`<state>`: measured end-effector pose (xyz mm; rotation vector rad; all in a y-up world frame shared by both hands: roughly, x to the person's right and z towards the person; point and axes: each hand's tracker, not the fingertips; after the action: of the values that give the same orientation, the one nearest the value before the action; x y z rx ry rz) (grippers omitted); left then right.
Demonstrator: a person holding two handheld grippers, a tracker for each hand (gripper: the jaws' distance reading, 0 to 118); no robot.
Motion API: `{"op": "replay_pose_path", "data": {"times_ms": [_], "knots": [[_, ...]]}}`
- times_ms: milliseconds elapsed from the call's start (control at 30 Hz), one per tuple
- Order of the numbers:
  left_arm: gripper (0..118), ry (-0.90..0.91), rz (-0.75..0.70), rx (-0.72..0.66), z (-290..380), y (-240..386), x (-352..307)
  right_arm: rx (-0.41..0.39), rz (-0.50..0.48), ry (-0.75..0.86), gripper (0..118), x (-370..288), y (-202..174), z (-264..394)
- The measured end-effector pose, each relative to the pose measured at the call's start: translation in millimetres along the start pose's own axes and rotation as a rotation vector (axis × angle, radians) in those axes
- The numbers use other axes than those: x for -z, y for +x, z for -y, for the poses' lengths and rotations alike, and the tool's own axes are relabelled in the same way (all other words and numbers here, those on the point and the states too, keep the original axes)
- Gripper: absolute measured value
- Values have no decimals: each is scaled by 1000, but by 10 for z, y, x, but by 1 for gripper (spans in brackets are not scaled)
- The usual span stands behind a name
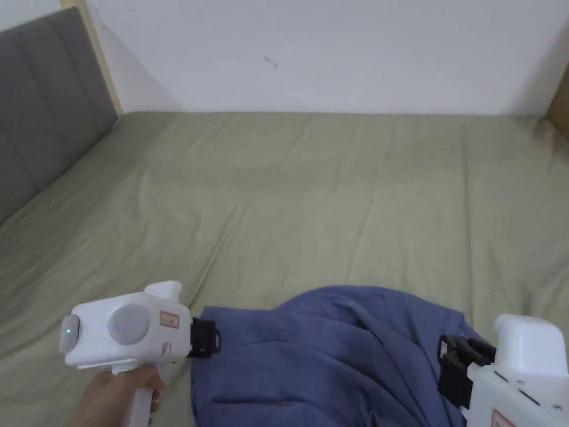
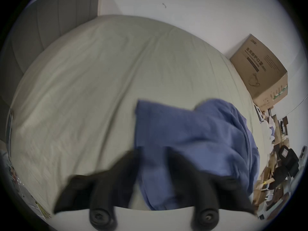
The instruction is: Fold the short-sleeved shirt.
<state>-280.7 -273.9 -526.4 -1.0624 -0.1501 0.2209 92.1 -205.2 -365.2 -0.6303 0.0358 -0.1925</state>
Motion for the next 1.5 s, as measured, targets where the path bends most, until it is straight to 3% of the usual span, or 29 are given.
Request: {"op": "replay_pose_path", "data": {"times_ms": [33, 200, 333, 433, 500, 600, 700, 833, 867, 900, 933, 967, 1000, 1067, 1200, 1267, 1333, 1367, 1400, 1433, 1500], "knots": [[109, 3, -11, 22, -96, -5, 70, -9, -5, -4, 0, 32, -17, -11], [110, -34, -58, 33, -337, 5, 378, -29, -8, -32, 0, 148, -44, 9], [101, -57, -33, 68, -282, 100, 555, -30, 7, -60, 0, 234, -15, 57], [78, -59, -132, 199, -143, 231, 668, -20, 14, -72, 0, 262, 22, 63], [67, -58, -110, 170, -154, 254, 587, -16, 15, -76, 0, 278, 57, 57], [4, -37, -142, 195, -221, 185, 507, 0, 12, -81, 0, 351, 111, 10], [1, -41, -126, 183, -243, 154, 432, -3, -35, -89, 0, 480, 166, -104], [1, 9, -114, 207, -224, 221, 179, -71, -153, -125, 0, 807, 261, -479], [1, 15, -101, 206, -227, 215, 129, -120, -191, -150, 7, 920, 254, -580], [1, 12, -59, 192, -232, 209, 71, -179, -215, -189, 32, 1068, 221, -702], [1, 27, -42, 171, -226, 207, 9, -233, -231, -219, 85, 1242, 164, -808], [1, 39, -35, 168, -228, 178, -40, -282, -228, -239, 107, 1405, 105, -870], [1, 46, -34, 171, -222, 174, -97, -326, -203, -245, 113, 1607, 32, -911], [1, 58, -25, 171, -210, 181, -179, -393, -240, -278, 108, 1943, -60, -971], [1, 62, -9, 179, -182, 192, -278, -557, -197, -476, 107, 2673, -277, -925], [1, 59, -10, 185, -176, 191, -277, -629, -154, -558, 97, 2957, -331, -781], [1, 57, -16, 185, -154, 199, -268, -626, -159, -651, 97, 3138, -342, -594], [1, 56, -17, 185, -141, 196, -266, -589, -134, -569, 99, 3070, -340, -619], [1, 47, -19, 187, -134, 194, -260, -541, -134, -594, 98, 3026, -367, -676], [1, 45, -18, 187, -127, 194, -258, -553, -140, -622, 89, 2993, -387, -723], [1, 38, -35, 207, -109, 205, -263, -651, -143, -638, 65, 2913, -431, -768]]}}
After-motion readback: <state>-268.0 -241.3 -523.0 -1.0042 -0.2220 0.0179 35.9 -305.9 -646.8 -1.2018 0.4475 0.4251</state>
